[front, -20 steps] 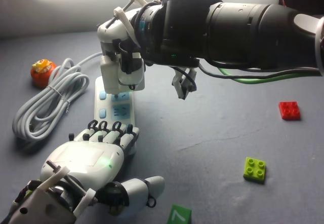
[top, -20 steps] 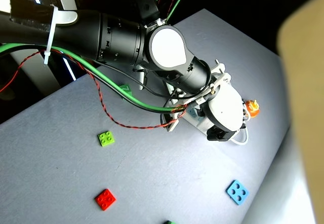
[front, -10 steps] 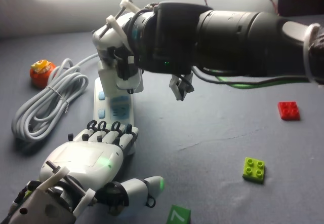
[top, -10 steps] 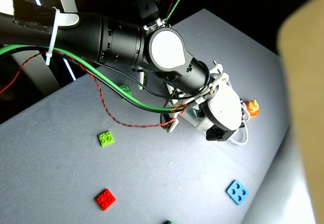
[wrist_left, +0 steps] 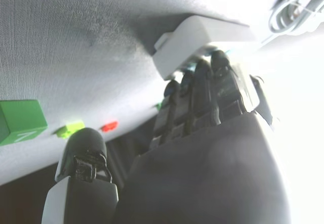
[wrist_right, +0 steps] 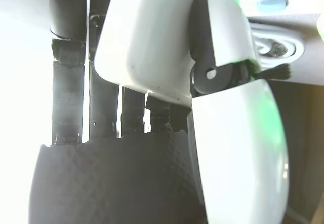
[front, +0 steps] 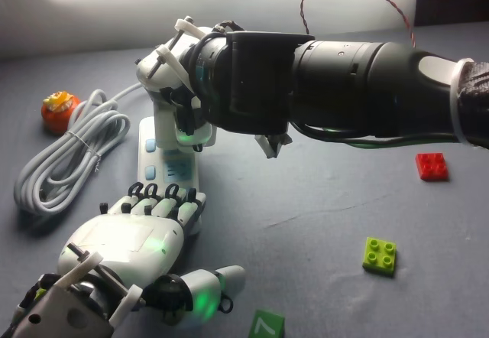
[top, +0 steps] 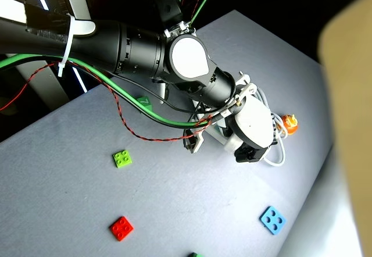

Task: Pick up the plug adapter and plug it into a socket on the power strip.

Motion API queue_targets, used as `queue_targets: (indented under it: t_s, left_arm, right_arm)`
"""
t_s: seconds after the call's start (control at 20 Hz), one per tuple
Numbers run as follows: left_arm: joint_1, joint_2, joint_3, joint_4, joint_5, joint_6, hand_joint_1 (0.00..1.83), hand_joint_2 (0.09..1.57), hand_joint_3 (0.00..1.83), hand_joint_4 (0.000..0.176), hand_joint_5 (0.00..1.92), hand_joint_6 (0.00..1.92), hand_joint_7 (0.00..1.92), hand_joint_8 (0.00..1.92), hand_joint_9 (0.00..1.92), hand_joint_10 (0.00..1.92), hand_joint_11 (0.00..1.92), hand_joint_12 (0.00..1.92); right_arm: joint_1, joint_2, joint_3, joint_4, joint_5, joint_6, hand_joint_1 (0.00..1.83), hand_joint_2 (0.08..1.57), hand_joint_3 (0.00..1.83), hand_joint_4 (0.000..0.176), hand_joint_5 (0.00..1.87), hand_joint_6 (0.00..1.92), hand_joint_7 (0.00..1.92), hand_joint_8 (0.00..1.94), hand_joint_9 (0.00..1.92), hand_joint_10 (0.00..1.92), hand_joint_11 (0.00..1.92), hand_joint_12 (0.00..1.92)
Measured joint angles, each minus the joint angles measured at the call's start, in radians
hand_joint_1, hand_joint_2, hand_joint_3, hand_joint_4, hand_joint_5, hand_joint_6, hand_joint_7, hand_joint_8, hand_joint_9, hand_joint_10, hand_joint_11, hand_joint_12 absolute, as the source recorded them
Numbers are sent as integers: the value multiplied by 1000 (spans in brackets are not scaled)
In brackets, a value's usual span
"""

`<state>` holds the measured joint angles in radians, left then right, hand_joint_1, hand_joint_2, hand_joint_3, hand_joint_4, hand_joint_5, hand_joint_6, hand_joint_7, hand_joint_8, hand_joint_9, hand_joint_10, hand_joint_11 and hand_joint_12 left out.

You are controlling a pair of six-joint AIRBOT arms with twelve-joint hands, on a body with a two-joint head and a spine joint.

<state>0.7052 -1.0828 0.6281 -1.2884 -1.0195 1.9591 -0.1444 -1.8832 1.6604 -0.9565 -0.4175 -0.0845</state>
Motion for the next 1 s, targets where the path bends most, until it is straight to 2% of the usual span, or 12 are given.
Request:
queue_targets:
  t_s: [0.05,0.1,0.25,0.35,0.45,0.55,0.85,0.95,1.0]
  left_arm:
    - [0,0,-1,0,0,0,0,1247,1,0,32,2,74,4,83,5,0,329]
    - [0,0,-1,0,0,0,0,1234,0,0,17,4,67,2,69,6,0,252]
    - [0,0,-2,0,-1,0,0,1218,0,0,22,1,59,3,55,3,0,188]
    - [0,0,-2,0,-1,0,0,1231,2,0,15,0,62,1,51,1,0,124]
    - [0,0,-2,0,0,-1,0,1236,3,0,16,0,62,0,58,0,0,201]
    - [0,0,-2,0,0,-1,0,1243,4,0,14,4,42,3,43,1,0,166]
    - [0,0,-2,0,2,-1,0,1244,1,0,41,5,73,5,82,7,0,320]
    - [-3,0,-2,1,0,-1,0,1243,0,0,33,6,59,7,65,5,0,258]
    - [-3,0,-2,1,1,0,0,1246,0,0,33,5,62,8,65,5,0,257]
  right_arm:
    - [2,0,0,-1,-1,0,1227,1111,1,0,899,1105,1096,819,1281,3,861,1057]
    - [3,0,0,2,-3,0,1226,1111,1,0,898,1109,1095,818,1279,2,845,1056]
    - [5,0,0,3,-3,0,1217,1124,2,0,879,1142,1056,879,1264,3,794,1134]
    - [5,5,0,7,6,0,1225,1112,0,0,900,1101,1089,838,1273,7,795,1147]
    - [6,8,0,11,13,0,1233,1102,0,0,914,1071,1121,793,1286,12,810,1147]
    - [7,11,0,14,17,0,1241,1084,0,0,954,1016,1156,731,1307,20,848,1130]
    - [11,24,-1,32,35,1,1226,1106,2,0,915,1093,1093,812,1271,2,844,1079]
    - [14,26,-1,35,37,0,1198,1154,4,0,814,1223,994,987,1179,7,754,1109]
    - [14,29,-3,39,40,0,1120,1169,0,0,852,1169,920,511,1099,1,665,1111]
